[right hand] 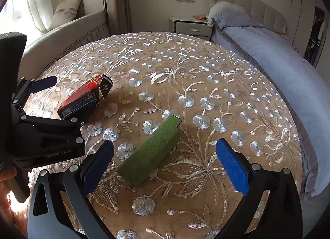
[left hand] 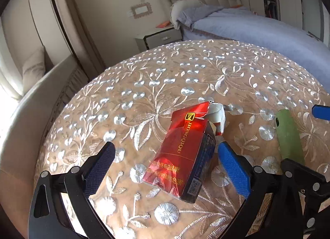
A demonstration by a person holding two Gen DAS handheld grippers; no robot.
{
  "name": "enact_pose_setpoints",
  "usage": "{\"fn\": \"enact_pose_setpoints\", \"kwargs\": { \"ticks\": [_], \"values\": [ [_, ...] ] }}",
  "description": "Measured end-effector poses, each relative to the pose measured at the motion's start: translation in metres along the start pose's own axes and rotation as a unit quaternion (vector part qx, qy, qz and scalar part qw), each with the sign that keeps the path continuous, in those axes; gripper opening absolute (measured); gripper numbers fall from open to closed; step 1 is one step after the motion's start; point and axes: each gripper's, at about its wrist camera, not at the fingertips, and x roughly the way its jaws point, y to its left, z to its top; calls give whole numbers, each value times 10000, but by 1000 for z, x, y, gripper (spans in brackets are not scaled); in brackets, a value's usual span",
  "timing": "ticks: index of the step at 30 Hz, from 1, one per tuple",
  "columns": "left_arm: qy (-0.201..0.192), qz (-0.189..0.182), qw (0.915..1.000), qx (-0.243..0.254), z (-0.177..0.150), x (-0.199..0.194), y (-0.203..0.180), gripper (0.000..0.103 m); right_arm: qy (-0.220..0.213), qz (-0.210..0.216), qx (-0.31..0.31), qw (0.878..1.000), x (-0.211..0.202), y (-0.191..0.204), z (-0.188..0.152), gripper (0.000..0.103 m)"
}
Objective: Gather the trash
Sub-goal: 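Grasp the red cigarette box with the left tool while the right tool grasps the green tube, then carry the cigarette box and green tube to the white bin and open both tools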
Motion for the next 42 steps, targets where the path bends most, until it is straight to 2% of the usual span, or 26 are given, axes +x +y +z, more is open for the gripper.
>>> {"fn": "enact_pose_setpoints", "kwargs": {
  "ticks": [2,3,4,6,9,11,12,17,25,29,34,42],
  "values": [
    [201,-196,9996,-103,2,9,4,82,111,36,-4,9999,10,1,2,99],
    [303,-235,9992,-145,1,13,5,68,199,84,20,9998,14,1,2,99],
    [419,-233,9987,-180,1,17,6,65,269,137,61,9995,18,1,1,97],
    [395,-347,9983,-240,0,16,9,51,410,328,156,9985,25,1,-2,81],
    [378,-336,9984,-252,-4,11,8,49,233,460,119,9986,18,1,-5,62],
    [386,-392,9979,-350,-8,5,7,48,200,603,173,9978,14,-3,-7,35],
    [366,-437,9976,-405,-10,0,7,48,201,729,201,9969,14,-5,-8,28],
    [47,-611,9967,-529,-25,-49,-3,48,4,1063,236,9940,-11,-13,-26,27],
    [-492,-850,9948,-260,-52,-134,-50,48,-677,1001,-77,9926,-90,-23,-64,27],
    [-694,-823,9942,-81,-63,-168,-81,48,-926,874,-117,9918,-131,-41,-87,27],
    [-781,-976,9921,144,-72,-196,-119,49,-1117,719,-76,9911,-170,-65,-114,27],
    [-929,-1261,9869,377,-78,-224,-168,49,-1295,471,68,9904,-211,-95,-150,27]
  ]
}}
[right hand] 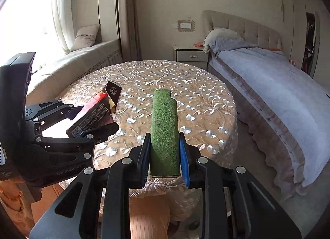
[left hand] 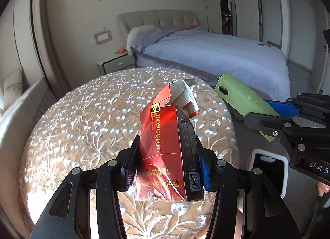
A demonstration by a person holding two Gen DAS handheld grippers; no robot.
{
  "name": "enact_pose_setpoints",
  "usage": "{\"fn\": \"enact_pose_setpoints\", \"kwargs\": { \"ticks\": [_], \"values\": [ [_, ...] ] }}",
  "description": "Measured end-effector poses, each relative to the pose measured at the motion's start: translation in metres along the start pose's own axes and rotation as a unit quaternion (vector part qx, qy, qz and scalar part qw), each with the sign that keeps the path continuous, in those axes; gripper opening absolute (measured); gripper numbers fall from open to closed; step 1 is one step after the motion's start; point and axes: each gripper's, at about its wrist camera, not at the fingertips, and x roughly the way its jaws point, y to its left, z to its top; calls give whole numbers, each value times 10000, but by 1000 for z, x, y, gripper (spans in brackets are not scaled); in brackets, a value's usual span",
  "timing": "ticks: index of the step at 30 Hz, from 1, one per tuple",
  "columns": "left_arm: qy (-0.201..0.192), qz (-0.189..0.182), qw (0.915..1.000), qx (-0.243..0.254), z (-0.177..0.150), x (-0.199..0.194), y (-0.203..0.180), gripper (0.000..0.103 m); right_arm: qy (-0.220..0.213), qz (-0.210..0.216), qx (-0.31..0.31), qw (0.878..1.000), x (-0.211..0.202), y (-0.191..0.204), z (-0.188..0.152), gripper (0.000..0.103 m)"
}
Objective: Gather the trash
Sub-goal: 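Carry the cigarette box and green tube to the white bin and open both tools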
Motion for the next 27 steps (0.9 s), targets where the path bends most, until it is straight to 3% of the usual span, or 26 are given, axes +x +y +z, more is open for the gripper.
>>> {"fn": "enact_pose_setpoints", "kwargs": {
  "ticks": [15,20,27],
  "values": [
    [121,-675,9938,870,2,23,-109,49,110,-836,409,9956,-51,-69,-50,27],
    [333,-922,9858,1360,-9,45,-156,49,408,-1168,576,9906,-56,-96,-80,27],
    [793,-1165,9696,2000,-33,86,-215,49,797,-1293,780,9853,-56,-135,-130,27]
  ]
}}
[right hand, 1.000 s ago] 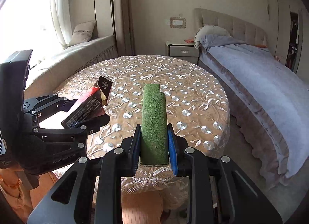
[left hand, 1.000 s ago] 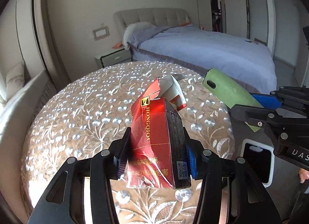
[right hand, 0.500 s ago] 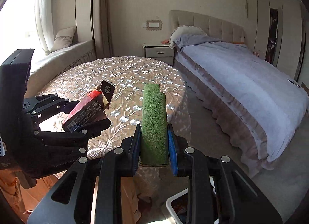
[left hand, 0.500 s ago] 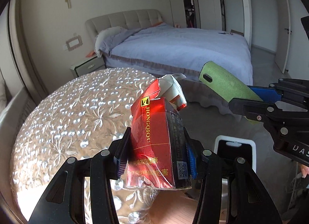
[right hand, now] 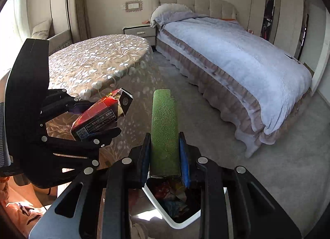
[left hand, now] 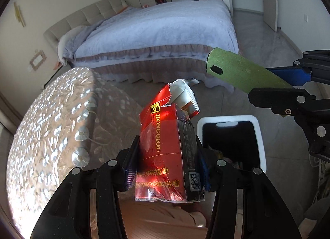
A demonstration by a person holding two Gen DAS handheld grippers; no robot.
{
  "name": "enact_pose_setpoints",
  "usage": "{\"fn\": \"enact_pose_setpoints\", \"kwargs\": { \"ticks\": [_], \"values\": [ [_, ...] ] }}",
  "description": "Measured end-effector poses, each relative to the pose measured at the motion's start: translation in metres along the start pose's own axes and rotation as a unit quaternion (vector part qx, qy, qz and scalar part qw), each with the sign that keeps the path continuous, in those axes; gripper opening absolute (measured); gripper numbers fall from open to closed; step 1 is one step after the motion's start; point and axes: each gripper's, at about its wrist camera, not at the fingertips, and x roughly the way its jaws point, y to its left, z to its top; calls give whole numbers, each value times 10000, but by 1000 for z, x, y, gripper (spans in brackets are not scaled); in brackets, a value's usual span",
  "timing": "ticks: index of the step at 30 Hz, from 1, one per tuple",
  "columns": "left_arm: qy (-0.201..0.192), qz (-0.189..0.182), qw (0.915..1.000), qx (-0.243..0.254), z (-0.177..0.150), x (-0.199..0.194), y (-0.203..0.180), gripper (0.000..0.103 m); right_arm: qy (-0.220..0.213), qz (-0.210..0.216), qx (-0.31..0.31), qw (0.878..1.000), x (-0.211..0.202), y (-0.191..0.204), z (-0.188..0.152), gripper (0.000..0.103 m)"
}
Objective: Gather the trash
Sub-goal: 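Carry the cigarette box and green tube to the white bin and open both tools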
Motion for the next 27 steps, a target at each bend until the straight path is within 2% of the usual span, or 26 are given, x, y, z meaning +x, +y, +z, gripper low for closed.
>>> {"fn": "enact_pose_setpoints", "kwargs": {
  "ticks": [6,8,13,17,18,19,20,21,22,24,27],
  "values": [
    [554,-503,9961,464,-1,54,-33,49,722,-77,52,9973,38,-26,-40,27],
    [731,-750,9921,698,-4,73,-44,49,1056,-44,17,9944,59,-36,-57,27],
    [1250,-969,9778,1374,-15,121,-74,49,1653,195,-271,9857,92,-49,-93,27],
    [1498,-1186,9686,1592,-22,143,-90,49,2072,360,-581,9759,108,-58,-118,27],
    [1566,-1288,9657,1620,-21,148,-92,51,2188,396,-646,9728,111,-60,-125,27],
    [1640,-1475,9614,1643,-22,152,-95,61,2321,446,-694,9692,115,-60,-131,28],
    [1720,-1628,9572,1667,-24,155,-97,77,2503,469,-792,9638,119,-62,-139,38],
    [1739,-1676,9550,1720,-24,157,-98,98,2552,421,-861,9621,122,-63,-142,56],
    [1688,-1695,9536,1830,-26,158,-101,98,2516,338,-970,9624,121,-64,-146,101],
    [1674,-1635,9508,2030,-32,160,-107,98,2706,383,-1008,9566,124,-66,-153,99],
    [1603,-1698,9490,2117,-34,159,-110,98,2722,392,-969,9565,119,-67,-158,99]
  ]
}}
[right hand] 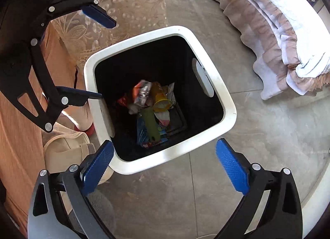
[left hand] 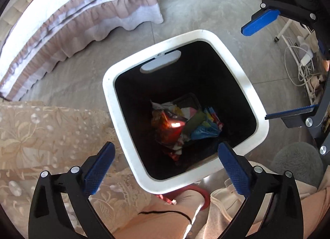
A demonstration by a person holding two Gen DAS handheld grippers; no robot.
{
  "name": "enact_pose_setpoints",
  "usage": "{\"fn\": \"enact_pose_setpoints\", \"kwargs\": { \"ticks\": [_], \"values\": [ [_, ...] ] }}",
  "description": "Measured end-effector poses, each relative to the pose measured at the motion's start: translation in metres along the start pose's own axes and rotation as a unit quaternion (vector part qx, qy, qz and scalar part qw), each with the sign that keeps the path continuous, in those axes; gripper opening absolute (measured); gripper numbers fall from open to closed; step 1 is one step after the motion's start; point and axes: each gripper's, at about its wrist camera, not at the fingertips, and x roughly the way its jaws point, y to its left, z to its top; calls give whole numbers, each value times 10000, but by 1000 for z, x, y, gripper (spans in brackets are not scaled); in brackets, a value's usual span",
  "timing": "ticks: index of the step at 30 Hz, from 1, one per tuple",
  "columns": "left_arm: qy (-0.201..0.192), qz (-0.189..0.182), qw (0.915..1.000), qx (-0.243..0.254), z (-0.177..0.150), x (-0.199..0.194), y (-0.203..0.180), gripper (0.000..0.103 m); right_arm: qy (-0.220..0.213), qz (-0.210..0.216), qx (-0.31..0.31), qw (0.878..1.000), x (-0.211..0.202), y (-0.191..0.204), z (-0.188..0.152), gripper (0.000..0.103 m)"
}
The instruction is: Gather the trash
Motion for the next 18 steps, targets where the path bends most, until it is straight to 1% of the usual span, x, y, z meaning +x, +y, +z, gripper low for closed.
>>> {"fn": "enact_pose_setpoints", "kwargs": {
  "ticks": [5,6,8,12,18],
  "values": [
    [-72,-25,9999,71,1,-4,0,98,-79,-7,12,10000,-5,9,-8,99],
    [-96,-1,9999,93,1,-5,0,98,-98,-21,4,9999,-3,-1,-4,99],
    [-152,44,9998,117,0,-10,-1,98,-120,-15,-12,9999,-2,-6,2,99],
    [-293,49,9995,83,-3,-23,3,98,-223,-84,-54,9997,-9,-3,8,99],
    [-497,184,9986,-32,-12,-44,8,98,-399,-222,-150,9988,-24,3,17,99]
  ]
}}
